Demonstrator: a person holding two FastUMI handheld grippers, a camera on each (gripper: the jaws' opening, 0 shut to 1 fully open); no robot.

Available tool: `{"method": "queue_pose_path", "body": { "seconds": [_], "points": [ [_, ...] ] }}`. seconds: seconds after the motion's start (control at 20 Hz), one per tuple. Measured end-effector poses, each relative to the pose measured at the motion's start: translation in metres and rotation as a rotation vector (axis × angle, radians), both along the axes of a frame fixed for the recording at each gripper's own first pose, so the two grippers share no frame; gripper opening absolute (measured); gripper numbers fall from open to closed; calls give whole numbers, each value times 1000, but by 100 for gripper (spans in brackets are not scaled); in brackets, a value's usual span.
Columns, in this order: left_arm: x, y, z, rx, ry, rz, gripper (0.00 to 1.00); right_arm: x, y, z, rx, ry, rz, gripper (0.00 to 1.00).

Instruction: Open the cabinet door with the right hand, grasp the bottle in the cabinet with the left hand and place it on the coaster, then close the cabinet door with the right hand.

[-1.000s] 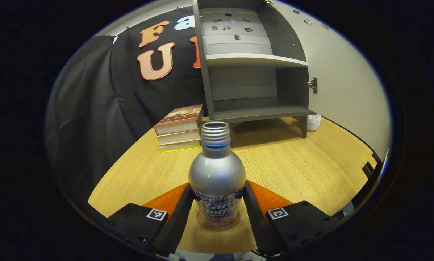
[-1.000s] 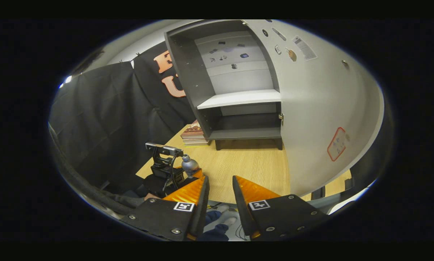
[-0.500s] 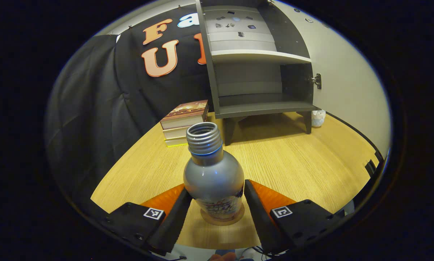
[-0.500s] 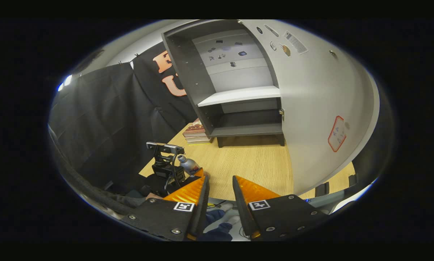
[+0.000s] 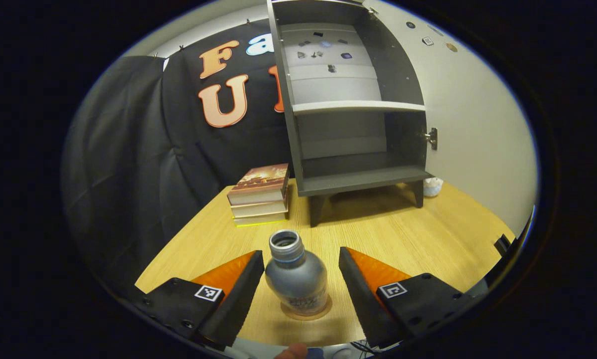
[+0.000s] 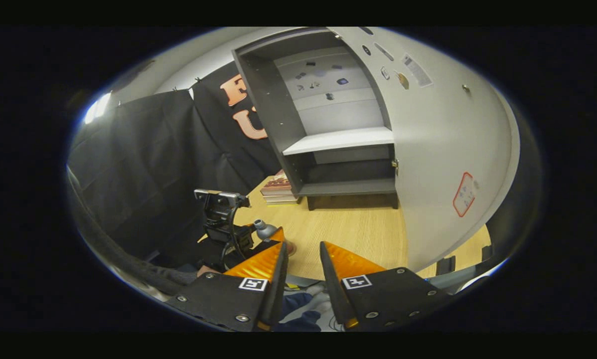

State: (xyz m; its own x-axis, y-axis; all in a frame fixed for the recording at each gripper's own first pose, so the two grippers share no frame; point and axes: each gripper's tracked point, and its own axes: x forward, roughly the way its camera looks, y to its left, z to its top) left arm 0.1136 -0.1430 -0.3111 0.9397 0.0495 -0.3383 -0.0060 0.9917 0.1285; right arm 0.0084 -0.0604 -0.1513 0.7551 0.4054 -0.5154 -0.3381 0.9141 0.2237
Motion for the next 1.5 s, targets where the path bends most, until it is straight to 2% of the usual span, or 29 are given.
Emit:
{"method": "queue_pose_path", "body": {
  "seconds": [0.45,0.5,0.55,0.75,0.8,0.85,0.9,0.95,1.0,1.1,1.15,1.3,1.35,1.5],
  "points": [
    [10,-1,105,0,-169,-1,98,-6,-5,63,41,-181,-2,40],
    [11,-3,114,-8,-180,-9,98,-8,-7,74,48,-207,-10,31],
    [12,-6,124,-15,-192,-16,98,-10,-11,84,51,-234,-21,40],
    [16,-14,159,-36,-235,-46,98,-11,-47,119,25,-331,-87,46],
    [17,-16,166,-41,-243,-53,95,-11,-58,127,20,-354,-107,47],
    [16,-17,170,-45,-243,-57,98,-13,-69,135,18,-376,-126,41],
    [16,-18,172,-52,-243,-61,98,-14,-81,143,8,-397,-149,49],
    [16,-20,174,-58,-240,-63,98,-14,-97,149,-5,-414,-171,51],
    [16,-21,175,-64,-239,-71,98,-16,-112,156,-20,-433,-192,45],
    [13,-23,179,-74,-242,-78,98,-12,-139,170,-43,-474,-230,60],
    [12,-22,179,-67,-238,-80,100,-9,-154,174,-49,-491,-249,60],
    [9,-21,181,-43,-232,-81,98,-4,-184,183,-46,-509,-289,62],
    [8,-19,182,-36,-230,-79,100,1,-192,184,-49,-515,-298,56],
    [5,-10,185,-8,-230,-68,98,12,-207,186,-40,-530,-313,57]
  ]
}}
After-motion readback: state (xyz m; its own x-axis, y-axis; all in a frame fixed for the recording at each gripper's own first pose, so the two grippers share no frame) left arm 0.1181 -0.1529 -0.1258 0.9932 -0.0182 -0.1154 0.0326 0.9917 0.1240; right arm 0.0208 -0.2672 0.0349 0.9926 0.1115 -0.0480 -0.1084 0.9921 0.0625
